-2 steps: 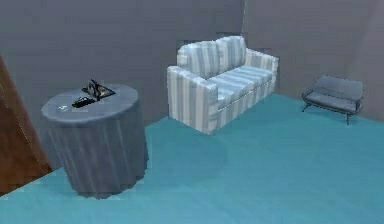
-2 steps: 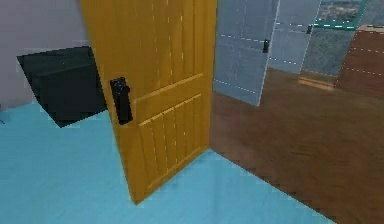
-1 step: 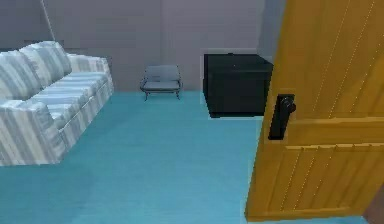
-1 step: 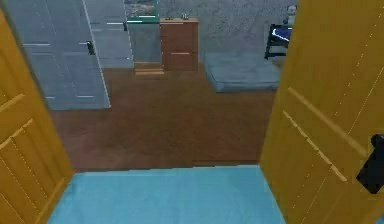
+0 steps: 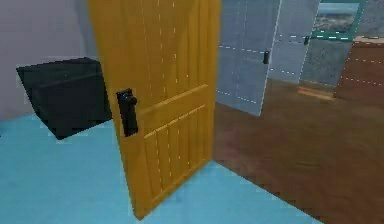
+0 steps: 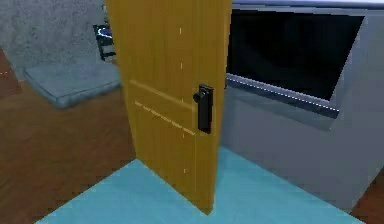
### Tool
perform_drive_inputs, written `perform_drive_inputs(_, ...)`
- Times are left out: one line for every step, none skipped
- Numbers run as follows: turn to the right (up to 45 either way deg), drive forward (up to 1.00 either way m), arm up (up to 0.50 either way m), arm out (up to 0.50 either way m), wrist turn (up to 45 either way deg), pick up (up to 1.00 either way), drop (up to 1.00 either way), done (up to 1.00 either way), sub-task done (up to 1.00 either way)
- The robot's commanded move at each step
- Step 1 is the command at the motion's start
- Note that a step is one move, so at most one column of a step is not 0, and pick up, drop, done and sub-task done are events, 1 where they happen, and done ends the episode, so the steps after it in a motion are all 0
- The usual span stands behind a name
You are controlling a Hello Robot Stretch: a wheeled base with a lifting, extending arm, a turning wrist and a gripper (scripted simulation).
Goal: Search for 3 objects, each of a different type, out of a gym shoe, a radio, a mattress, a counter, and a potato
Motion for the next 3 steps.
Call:
perform_drive_inputs(45.0,0.00,0.00,0.00,0.0,0.00,0.00,0.00,0.00)
perform_drive_inputs(0.0,1.00,0.00,0.00,0.0,0.00,0.00,0.00,0.00)
perform_drive_inputs(3.0,0.00,0.00,0.00,0.0,0.00,0.00,0.00,0.00)
